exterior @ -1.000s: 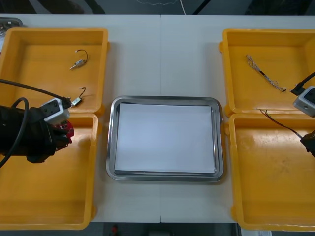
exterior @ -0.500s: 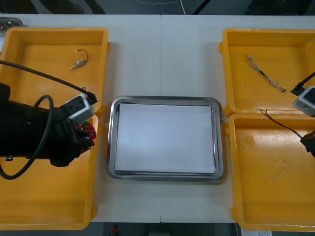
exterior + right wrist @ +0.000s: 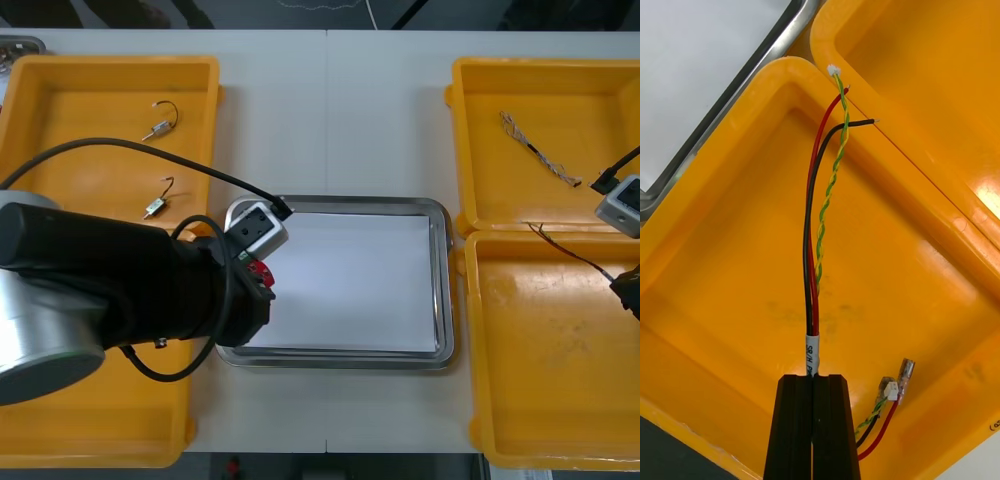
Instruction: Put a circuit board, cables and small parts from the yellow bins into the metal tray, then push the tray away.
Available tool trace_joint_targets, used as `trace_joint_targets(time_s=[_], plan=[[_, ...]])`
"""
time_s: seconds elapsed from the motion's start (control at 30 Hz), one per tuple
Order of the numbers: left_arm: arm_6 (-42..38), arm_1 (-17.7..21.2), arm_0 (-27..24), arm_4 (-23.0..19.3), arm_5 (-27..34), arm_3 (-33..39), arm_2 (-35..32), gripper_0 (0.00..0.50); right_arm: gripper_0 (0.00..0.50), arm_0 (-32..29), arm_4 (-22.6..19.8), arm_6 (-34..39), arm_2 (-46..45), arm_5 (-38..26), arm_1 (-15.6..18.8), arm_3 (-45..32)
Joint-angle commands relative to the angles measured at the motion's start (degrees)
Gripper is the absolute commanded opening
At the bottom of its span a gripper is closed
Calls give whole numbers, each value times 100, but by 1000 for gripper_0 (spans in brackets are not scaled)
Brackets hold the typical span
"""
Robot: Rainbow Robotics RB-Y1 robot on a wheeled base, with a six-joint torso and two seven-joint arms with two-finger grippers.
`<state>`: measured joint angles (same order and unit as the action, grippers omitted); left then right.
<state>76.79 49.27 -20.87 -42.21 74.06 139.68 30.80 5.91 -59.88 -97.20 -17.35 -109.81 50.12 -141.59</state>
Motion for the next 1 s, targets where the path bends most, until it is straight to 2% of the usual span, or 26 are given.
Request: trace_joint_targets(time_s=[0.03, 0.2, 0.63, 1.0], plan=[[144, -348, -286, 327, -331, -142, 366, 2, 0, 77, -15, 281, 92, -19, 156, -159], [126, -454, -409, 749, -753, -582, 858, 0, 0, 77, -15, 281, 92, -19, 156, -159], [56, -585, -453, 1153, -1579, -1496, 1500, 0, 0, 77, 11, 281, 92, -19, 156, -159], [3, -559, -453, 1259, -1685, -1742, 1649, 1, 0, 77, 29, 281, 92, -19, 156, -159]])
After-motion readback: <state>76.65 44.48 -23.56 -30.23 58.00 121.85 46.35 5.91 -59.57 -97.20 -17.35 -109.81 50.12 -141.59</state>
